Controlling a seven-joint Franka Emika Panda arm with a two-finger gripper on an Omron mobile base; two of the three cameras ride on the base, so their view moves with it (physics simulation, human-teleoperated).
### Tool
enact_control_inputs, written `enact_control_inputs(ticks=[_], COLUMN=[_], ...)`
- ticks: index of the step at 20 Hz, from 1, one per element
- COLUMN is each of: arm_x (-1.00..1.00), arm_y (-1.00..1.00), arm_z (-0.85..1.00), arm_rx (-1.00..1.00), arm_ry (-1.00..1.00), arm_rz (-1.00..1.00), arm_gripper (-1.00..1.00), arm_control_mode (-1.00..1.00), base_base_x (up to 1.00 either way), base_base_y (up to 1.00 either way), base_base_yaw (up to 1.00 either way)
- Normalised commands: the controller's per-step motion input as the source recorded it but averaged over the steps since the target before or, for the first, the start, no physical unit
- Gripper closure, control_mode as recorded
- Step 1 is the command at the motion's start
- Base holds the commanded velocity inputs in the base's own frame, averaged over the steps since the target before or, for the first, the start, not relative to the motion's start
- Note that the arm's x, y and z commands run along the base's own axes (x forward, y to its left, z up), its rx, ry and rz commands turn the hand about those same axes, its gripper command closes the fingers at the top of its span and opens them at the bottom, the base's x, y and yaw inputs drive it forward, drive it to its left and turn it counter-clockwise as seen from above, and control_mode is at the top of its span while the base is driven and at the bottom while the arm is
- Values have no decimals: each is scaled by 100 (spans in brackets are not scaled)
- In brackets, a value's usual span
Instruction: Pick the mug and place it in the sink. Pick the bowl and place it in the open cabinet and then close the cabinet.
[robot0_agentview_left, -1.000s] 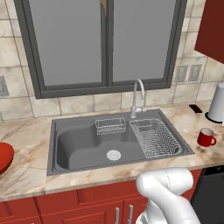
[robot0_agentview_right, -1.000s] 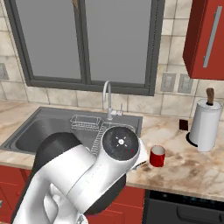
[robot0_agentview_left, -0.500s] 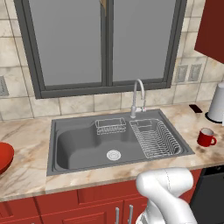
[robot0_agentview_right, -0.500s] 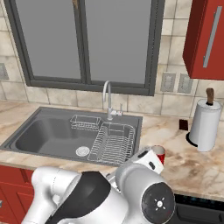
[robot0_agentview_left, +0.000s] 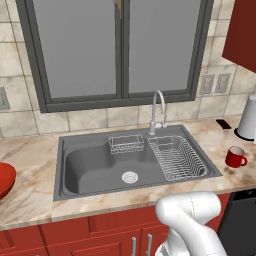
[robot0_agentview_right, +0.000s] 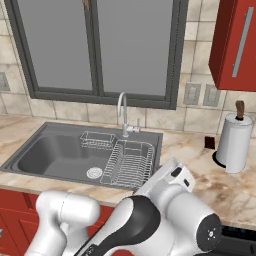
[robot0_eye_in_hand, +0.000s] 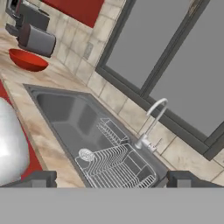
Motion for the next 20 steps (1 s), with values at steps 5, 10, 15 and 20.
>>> enact_control_inputs(ticks=[5, 10, 15, 20], arm_x=[50, 39, 21, 7], arm_y=[-28, -27, -21, -7], arm_z=[0, 0, -12, -32], arm_rx=[4, 6, 6, 2], arm_ry=[0, 4, 15, 6], arm_rz=[8, 1, 0, -2], arm_gripper=[-100, -100, -100, -100], arm_control_mode=[-100, -100, -100, -100], base_base_x=[0, 0, 0, 0], base_base_y=[0, 0, 0, 0], base_base_yaw=[0, 0, 0, 0])
